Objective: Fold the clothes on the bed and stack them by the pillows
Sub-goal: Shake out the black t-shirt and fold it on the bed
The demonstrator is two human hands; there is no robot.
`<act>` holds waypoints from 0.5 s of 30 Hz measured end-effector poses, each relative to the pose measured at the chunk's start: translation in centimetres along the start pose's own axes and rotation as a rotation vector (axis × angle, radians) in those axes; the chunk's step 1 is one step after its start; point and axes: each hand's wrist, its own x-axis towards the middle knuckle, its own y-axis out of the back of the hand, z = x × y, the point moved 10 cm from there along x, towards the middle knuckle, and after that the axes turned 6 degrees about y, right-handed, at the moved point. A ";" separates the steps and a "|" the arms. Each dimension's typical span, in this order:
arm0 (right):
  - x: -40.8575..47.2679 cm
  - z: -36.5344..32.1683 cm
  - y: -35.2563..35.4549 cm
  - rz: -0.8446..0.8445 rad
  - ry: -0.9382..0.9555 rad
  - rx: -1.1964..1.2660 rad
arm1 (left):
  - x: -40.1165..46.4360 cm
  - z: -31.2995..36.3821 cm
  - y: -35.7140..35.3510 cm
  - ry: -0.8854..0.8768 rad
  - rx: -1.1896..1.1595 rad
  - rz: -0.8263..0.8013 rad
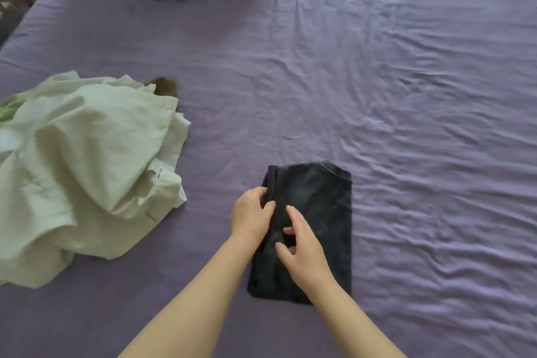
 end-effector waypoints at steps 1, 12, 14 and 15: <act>-0.1 -0.1 1.0 0.032 0.031 -0.066 | -0.1 0.1 0.4 -0.003 0.054 0.045; -2.3 6.9 8.7 0.358 -0.441 -0.093 | -2.4 -3.8 -3.5 0.458 -0.141 -0.132; -2.2 6.4 8.9 0.352 -0.381 -0.014 | -2.6 -3.1 -3.6 0.406 -0.208 -0.160; -2.2 5.9 9.2 0.349 -0.338 0.014 | -2.9 -2.5 -3.5 0.375 -0.211 -0.168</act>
